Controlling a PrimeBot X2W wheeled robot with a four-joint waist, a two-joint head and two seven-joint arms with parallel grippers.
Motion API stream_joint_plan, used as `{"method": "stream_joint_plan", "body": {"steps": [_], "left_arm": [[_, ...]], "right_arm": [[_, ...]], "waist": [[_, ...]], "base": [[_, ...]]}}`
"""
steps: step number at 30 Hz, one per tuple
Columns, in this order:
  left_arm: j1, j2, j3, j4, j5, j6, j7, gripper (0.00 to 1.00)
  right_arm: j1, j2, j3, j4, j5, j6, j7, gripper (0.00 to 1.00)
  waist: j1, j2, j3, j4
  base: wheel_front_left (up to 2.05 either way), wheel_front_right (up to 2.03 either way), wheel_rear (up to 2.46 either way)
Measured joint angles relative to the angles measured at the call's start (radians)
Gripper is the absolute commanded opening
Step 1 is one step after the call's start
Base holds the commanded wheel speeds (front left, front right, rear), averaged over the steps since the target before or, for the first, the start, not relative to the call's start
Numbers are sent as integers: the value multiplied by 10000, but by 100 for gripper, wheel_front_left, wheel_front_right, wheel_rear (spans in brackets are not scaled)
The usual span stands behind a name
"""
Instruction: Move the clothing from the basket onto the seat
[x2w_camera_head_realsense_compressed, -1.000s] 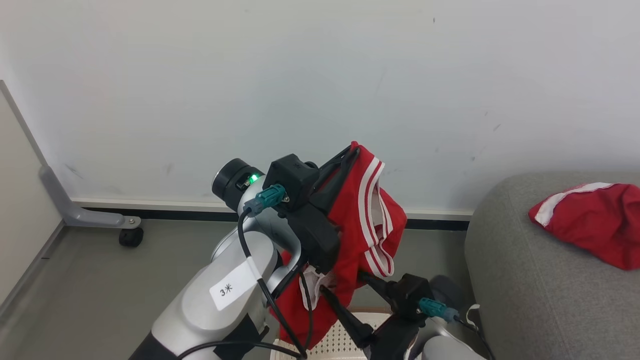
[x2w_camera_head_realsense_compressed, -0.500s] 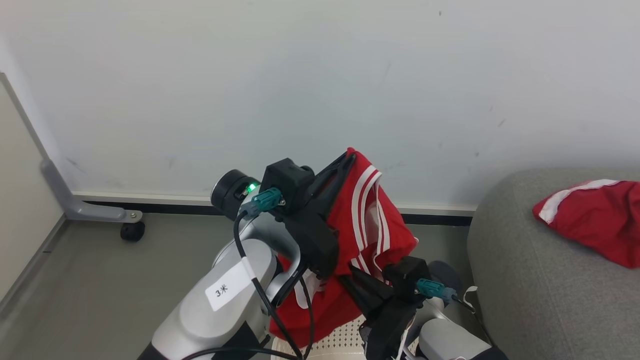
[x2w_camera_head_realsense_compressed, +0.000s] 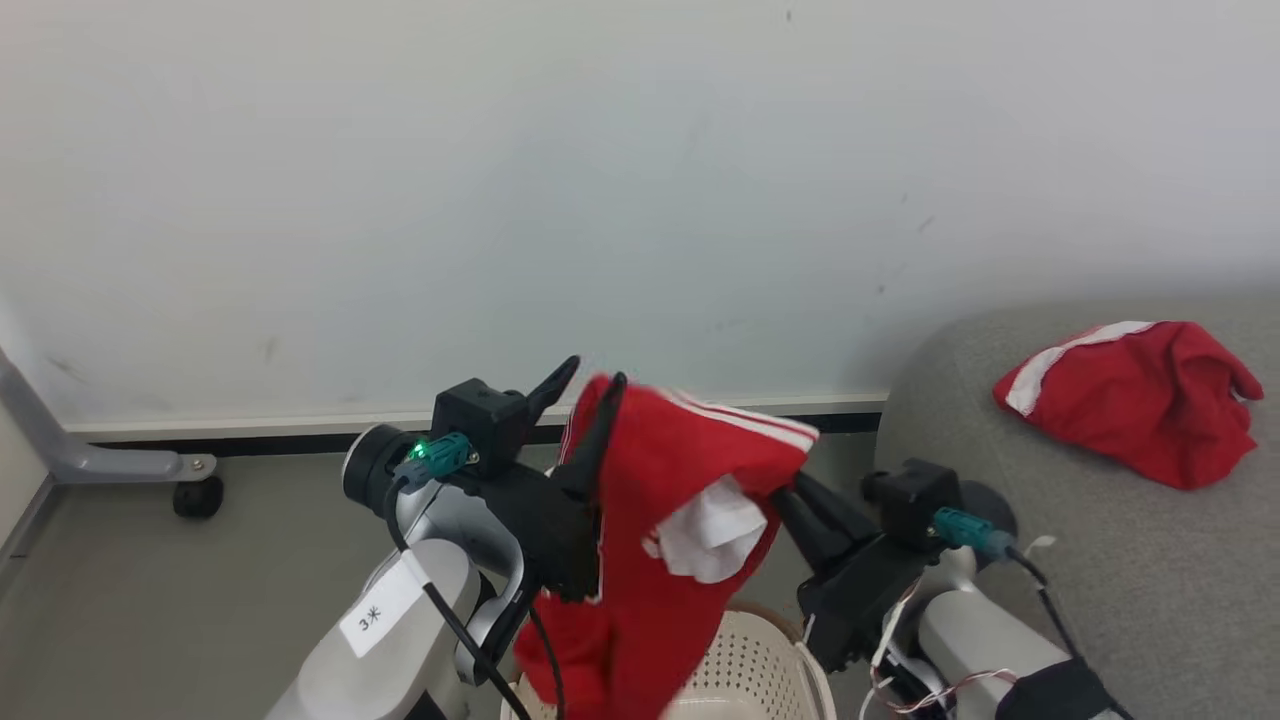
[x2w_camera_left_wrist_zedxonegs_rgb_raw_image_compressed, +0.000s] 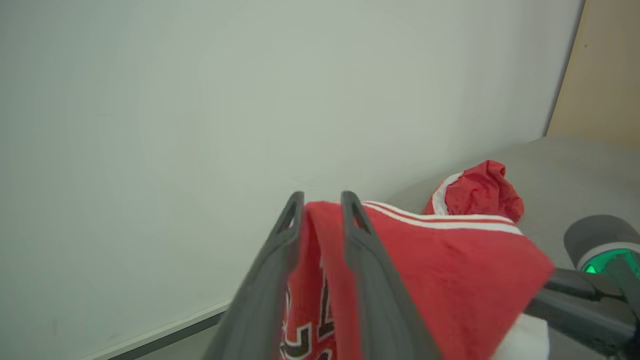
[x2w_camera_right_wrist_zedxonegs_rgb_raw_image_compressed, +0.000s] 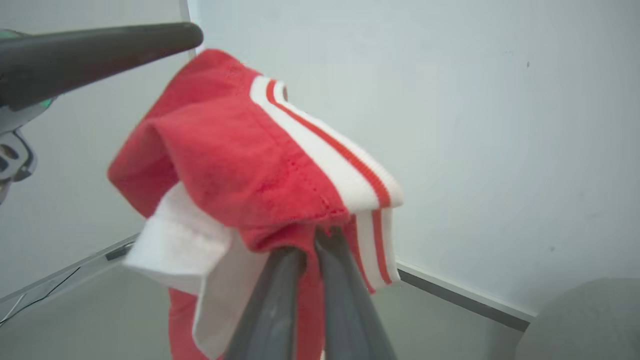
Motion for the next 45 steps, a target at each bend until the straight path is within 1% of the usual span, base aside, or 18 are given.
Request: {"method": "stream_joint_plan", "body": {"steps": [2, 5, 10, 19, 26, 35, 39, 42, 43, 45], "left_arm": [[171, 54, 38, -21, -81, 4, -77, 100], [421, 92, 73, -75, -123, 82, -284, 100], [842, 98, 52, -303, -125, 79, -543, 100], [1800, -35, -314, -815, -125, 77, -857, 100], [2294, -192, -616, -1174, -123, 90, -976, 100], [2485, -339, -953, -1409, -67, 259, -1032, 100], [2482, -383, -1104, -1415, -31, 257, -1026, 100], [2476, -380, -1143, -1413, -17, 259, -1012, 100], [2476, -380, -1143, -1413, -17, 259, -1012, 100], [2468, -382, -1172, -1417, -15, 265, -966, 100]], "right_arm": [[2, -293, -224, -230, -8, -84, 2, 0], [57, -646, -485, -692, -75, -307, 2, 0], [280, -1302, -859, -1505, -322, -606, 0, 0], [1015, -2487, -1317, -3085, -744, -1189, 0, 0], [1368, -3315, -1599, -4136, -1034, -1482, 0, 0], [1247, -3827, -1668, -5239, -1229, -1486, 104, 0], [960, -3904, -1758, -5354, -1233, -1450, 307, 0], [457, -3870, -1845, -5189, -1124, -1267, 443, 0], [457, -3870, -1845, -5189, -1124, -1267, 443, 0], [-20, -3858, -1944, -4968, -1074, -1162, 541, 0]], "waist": [[0, 0, -4, -168], [0, 0, -15, -436], [0, 0, -39, -900], [0, 0, -90, -1826], [-1, 0, -95, -2635], [-1, 0, 111, -3711], [0, 1, 392, -3895], [0, 0, 629, -3938], [0, 0, 629, -3938], [0, 0, 780, -3937]], "base": [[0, 0, 0], [0, 0, 0], [0, 0, 0], [0, 0, 0], [0, 0, 0], [0, 0, 0], [0, 0, 0], [0, 0, 0], [0, 0, 0], [0, 0, 0]]}}
